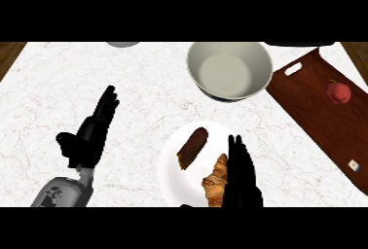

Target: Pick the croissant from the plate and place it in the bowl

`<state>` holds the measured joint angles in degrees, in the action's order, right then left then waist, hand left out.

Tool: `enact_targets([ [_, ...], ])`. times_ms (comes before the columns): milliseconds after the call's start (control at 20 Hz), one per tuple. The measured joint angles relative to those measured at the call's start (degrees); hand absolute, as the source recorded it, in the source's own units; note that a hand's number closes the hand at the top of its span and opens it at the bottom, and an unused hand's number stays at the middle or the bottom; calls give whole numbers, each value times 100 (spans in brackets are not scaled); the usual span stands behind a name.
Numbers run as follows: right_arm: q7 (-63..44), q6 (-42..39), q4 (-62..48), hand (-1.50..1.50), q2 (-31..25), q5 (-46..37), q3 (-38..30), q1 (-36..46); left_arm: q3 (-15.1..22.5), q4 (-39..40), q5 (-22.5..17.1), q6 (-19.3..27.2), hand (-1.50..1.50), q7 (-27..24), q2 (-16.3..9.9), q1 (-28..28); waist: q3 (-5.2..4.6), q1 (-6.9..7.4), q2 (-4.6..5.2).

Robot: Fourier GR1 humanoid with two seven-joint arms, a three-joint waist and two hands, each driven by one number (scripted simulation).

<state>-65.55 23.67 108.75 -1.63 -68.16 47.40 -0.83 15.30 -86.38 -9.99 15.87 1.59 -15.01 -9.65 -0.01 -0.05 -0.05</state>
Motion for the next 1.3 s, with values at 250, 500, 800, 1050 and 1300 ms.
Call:
enact_targets([
  [250, 216, 446, -255, -150, 58, 62, -26, -325, -157, -72, -39, -136, 0, 92, -95, -7, 1, -4, -1],
  [500, 375, 756, -645, -150, 98, 58, -43, -531, -218, 90, 46, -150, 0, 60, 68, -75, 1, -11, 4],
  [800, 228, 759, -1113, -150, 111, -165, -183, -637, -211, 23, 156, -206, 0, -4, 132, 43, 0, 1, 2],
  [1050, 303, 719, -1295, -150, 122, 119, -354, -573, -252, -98, 288, -179, 0, 218, 191, -28, -1, 3, -3],
  [1300, 523, 661, -1444, 150, 91, 424, -330, -441, -305, -128, 344, -267, 0, 190, 274, 77, -30, -2, -53],
])
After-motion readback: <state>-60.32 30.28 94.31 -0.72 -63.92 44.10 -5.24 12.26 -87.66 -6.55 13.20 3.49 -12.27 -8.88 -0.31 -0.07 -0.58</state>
